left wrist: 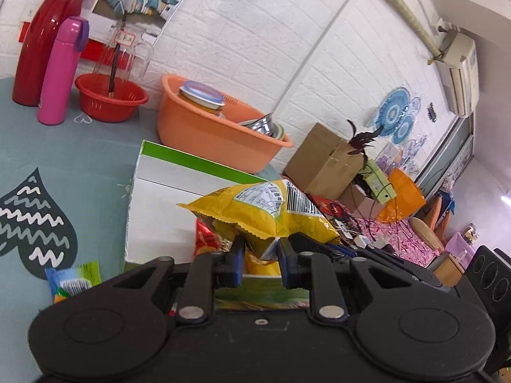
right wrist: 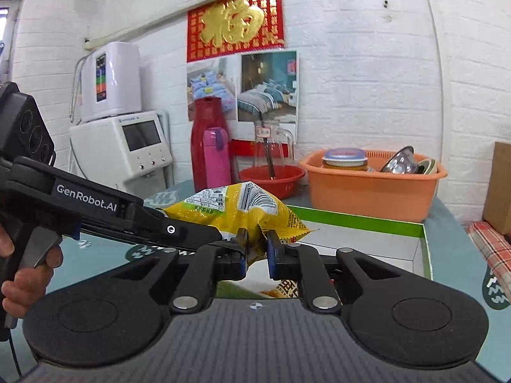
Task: Organize snacks
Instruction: 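Carry the yellow chip bag into the green box and open the left gripper, then return the left tool to the pile and grasp the red cartoon-printed chip bag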
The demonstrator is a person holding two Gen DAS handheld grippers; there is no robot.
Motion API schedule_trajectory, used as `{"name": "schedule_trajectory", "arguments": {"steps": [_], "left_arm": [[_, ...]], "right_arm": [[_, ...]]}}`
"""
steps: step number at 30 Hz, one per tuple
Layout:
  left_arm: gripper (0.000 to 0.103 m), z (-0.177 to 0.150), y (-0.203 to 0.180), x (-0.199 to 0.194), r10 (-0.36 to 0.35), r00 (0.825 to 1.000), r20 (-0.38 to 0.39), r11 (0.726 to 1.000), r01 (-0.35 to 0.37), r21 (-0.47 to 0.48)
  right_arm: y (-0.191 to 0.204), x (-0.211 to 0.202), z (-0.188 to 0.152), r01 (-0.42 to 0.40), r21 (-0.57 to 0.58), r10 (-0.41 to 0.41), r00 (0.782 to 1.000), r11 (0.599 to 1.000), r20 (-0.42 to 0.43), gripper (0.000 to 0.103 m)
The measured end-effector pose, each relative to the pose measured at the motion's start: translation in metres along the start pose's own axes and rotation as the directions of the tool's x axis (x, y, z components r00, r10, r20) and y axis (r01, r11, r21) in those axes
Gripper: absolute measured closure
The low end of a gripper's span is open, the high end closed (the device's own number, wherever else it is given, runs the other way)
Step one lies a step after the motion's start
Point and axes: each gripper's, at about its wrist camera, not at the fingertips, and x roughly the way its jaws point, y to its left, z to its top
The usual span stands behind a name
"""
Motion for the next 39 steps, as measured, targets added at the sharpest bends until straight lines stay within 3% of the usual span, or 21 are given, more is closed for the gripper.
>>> {"name": "schedule_trajectory", "arguments": {"steps": [10, 11, 12, 13, 14, 16, 20, 39], "left_arm": [[0.075, 0.017, 0.031, 0.042, 0.053, 0.997, -0.062, 0.999, -0.054, -0.009], [0.061, 0.018, 0.033, 0.044, 0.061, 0.996, -0.065, 0.998, -0.061, -0.004], [0.022, 0.018, 0.034, 0.045, 0.076, 0.995, -0.067, 0.997, -0.077, -0.002], [0.003, 0.017, 0.035, 0.046, 0.093, 0.994, -0.059, 0.996, -0.094, -0.004], [0.000, 0.016, 0.036, 0.044, 0.110, 0.993, -0.042, 0.994, -0.110, -0.006], [0.000, 0.015, 0.038, 0.038, 0.131, 0.991, -0.002, 0.991, -0.131, -0.007], [0.000, 0.015, 0.039, 0.030, 0.152, 0.988, 0.022, 0.988, -0.152, -0.023], [0.000, 0.002, 0.003, -0.023, 0.163, 0.983, 0.083, 0.986, -0.164, 0.011]], "right_arm": [[-0.017, 0.048, -0.009, 0.010, 0.029, -0.008, 0.997, 1.000, -0.072, 0.078], [-0.018, 0.051, -0.010, 0.010, 0.029, -0.007, 0.996, 1.000, -0.084, 0.074], [-0.018, 0.054, -0.012, 0.010, 0.031, -0.007, 0.995, 0.999, -0.095, 0.064], [-0.019, 0.055, -0.013, 0.015, 0.035, -0.012, 0.995, 0.999, -0.096, 0.051], [-0.020, 0.055, -0.014, 0.023, 0.039, -0.019, 0.995, 0.999, -0.093, 0.043], [-0.020, 0.054, -0.013, 0.076, 0.050, -0.071, 0.993, 0.996, -0.095, 0.000], [-0.020, 0.049, -0.014, 0.038, 0.054, -0.033, 0.995, 0.998, -0.090, 0.000], [0.014, 0.000, 0.002, 0.028, -0.023, -0.028, 1.000, 0.999, -0.007, 0.000]]}}
